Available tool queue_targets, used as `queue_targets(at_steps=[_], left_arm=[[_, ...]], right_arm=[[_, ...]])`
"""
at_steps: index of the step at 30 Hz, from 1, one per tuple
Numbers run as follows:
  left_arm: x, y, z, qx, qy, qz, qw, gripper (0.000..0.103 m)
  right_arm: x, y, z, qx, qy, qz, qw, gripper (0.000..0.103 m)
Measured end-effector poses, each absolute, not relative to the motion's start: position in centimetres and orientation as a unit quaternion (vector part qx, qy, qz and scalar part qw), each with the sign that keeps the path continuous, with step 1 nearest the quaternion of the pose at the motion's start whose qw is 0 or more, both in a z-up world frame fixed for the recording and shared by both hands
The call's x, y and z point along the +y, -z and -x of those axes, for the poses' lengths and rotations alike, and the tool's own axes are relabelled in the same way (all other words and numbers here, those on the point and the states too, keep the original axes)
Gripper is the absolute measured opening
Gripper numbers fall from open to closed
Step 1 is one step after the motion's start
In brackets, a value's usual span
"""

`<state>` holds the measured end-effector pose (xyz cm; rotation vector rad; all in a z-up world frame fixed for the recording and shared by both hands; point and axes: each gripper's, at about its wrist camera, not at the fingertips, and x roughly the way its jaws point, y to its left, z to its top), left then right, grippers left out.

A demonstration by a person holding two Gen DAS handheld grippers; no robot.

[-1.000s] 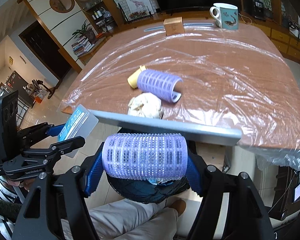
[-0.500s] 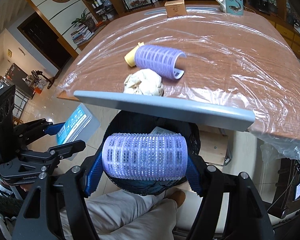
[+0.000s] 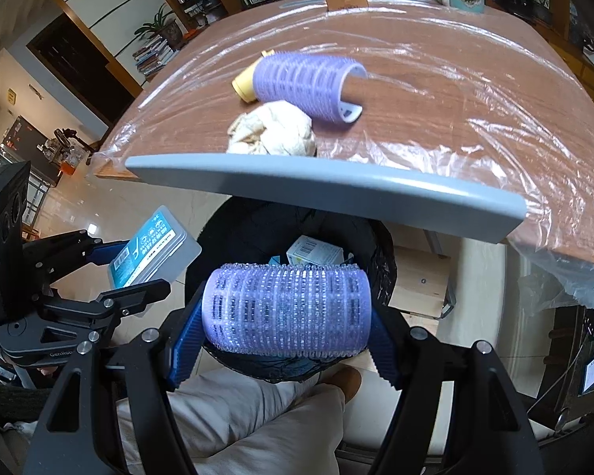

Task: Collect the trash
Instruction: 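Carry the floss box and lavender roller over the black bin, then open both tools to drop the floss box and roller into the bin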

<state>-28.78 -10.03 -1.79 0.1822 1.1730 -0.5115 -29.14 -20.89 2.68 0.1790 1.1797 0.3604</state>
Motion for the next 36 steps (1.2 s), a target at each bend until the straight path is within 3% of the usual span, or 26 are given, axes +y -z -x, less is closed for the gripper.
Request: queue_targets(at_steps=[36], left_arm=[[-11.6,9.1,26.9,0.59,0.224,-0.14,0.763,0.055]], right_arm=[[-19.5,4.0,27.2,0.594,-0.133,-0.055,0.791,0.069]])
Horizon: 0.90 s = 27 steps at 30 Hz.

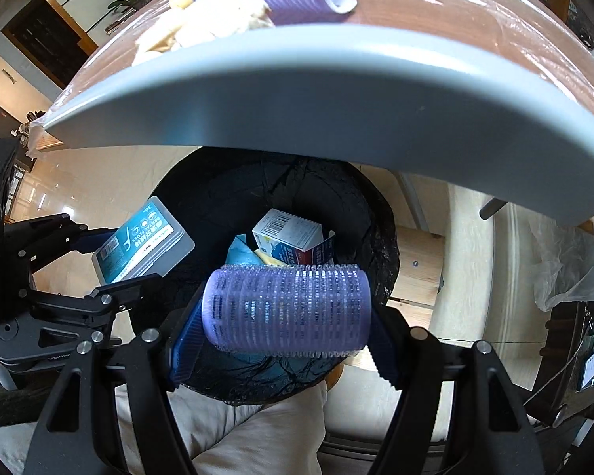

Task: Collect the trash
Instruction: 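Open both tools to drop the floss box and roller into the bin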

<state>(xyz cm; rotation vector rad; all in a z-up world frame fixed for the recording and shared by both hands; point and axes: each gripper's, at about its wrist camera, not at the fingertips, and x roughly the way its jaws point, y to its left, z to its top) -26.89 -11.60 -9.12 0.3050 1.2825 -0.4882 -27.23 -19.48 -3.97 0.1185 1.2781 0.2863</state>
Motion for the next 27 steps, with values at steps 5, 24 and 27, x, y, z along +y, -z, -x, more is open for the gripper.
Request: queue_targets(at_steps=[5,24,27], left_arm=[[-11.9,9.8,26.6,0.593,0.223,-0.15,0.759,0.055],[-9.1,5.8,27.1,0.555,0.259,-0.09,0.785,0.085],[-8.0,3.1,27.9,0.535,0.265,-0.081,0.798,0.085]], right_arm=[[-19.1,4.6,26.9,0.597,-0.133,-0.051,0.789,0.069],[-21.3,0.1,29.1,0.567,-0.107,-0.081,0.812,0.086],[-22.0,-3.5,30.4,0.537,-0.098,-0.08,0.834,0.092]])
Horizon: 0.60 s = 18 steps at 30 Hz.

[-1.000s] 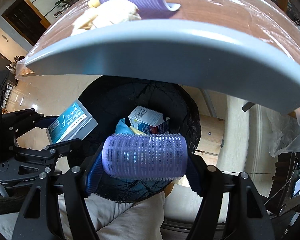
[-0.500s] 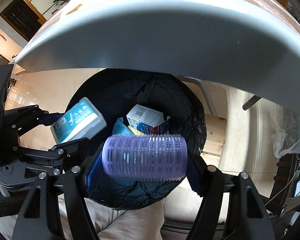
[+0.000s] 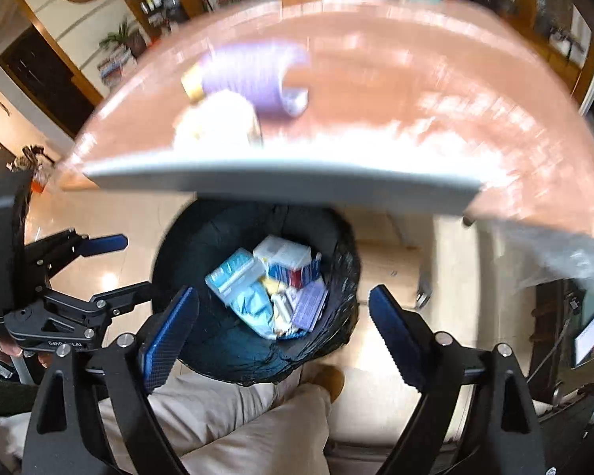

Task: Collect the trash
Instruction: 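Open both tools to drop the floss box and roller into the bin, then move both open tools back over the table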

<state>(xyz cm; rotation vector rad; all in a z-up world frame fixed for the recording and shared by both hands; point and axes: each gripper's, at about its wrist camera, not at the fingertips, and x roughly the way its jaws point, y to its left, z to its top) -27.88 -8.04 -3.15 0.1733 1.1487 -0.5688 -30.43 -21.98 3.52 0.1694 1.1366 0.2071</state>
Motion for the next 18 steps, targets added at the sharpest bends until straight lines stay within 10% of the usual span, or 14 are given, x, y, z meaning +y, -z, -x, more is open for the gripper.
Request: queue_targets(at_steps=[10,18], left_arm=[[-8.3,-7.7,27.2,0.393,0.294,-0.093,0.866,0.099],[-8.9,-7.6,22.2,0.379,0.258,-0.135,0.878,0.099]], right_arm=[[-22.0,-12.4,28.5,0.416,-0.068,-0.039,0.906,0.099],[-20.2,-10.6,23.4,0.473,-0.067,-0.06,0.876,0.094]])
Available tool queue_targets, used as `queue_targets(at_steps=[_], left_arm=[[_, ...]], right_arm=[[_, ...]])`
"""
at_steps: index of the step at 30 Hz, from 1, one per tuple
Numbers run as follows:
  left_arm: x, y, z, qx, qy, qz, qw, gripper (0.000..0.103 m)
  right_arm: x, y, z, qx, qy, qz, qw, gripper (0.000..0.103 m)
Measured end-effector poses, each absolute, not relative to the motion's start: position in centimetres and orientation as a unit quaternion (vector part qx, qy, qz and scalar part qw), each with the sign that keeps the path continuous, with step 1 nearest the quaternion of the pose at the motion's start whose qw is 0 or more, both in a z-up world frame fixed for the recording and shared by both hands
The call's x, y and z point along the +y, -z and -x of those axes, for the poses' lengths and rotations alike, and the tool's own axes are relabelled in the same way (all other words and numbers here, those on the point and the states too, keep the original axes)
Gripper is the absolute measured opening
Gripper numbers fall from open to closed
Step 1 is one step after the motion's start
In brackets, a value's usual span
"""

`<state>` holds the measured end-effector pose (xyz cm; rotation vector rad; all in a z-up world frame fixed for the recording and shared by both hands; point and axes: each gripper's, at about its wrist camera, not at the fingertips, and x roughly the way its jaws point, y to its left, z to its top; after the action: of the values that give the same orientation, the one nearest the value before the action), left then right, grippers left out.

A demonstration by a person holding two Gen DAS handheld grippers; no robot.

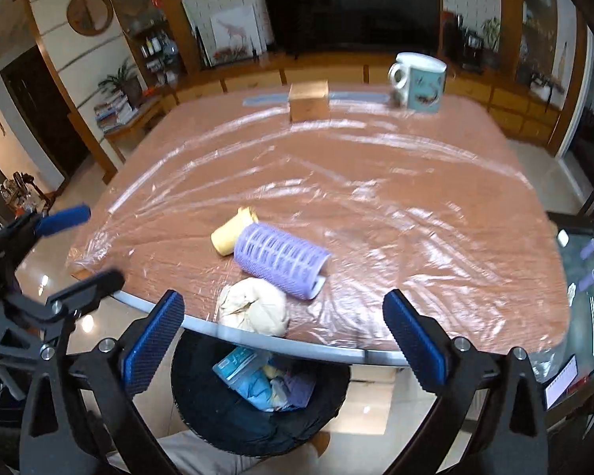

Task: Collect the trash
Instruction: 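Move both open tools back over the table, then grasp the yellow cup with the left tool while the right tool grasps the beige cloth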

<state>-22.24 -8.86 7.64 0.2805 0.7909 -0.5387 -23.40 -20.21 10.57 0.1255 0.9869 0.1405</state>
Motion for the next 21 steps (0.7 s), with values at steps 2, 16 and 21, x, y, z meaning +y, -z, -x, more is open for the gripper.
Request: queue_targets(at_steps=[2,16,21], left_arm=[[-8.8,-7.6,21.5,0.381,0.266,-0.133,0.875,0.099],[-11.2,-4.9,15.3,0.421,0.365,-0.154,0.816,0.087],[-12.7,-3.4,14.7,0.429,0.39,-0.194,0.791,0.074]], right_arm=[[-19.6,-9.8,22.6,0.491,-0.072,-0.058,0.866,0.091],[-16.7,-5.8,19.7,0.586,-0.088,-0.027,0.805,0.072],[-16.3,-5.3,19.1,0.602,-0.083,-0.021,0.794,0.071]])
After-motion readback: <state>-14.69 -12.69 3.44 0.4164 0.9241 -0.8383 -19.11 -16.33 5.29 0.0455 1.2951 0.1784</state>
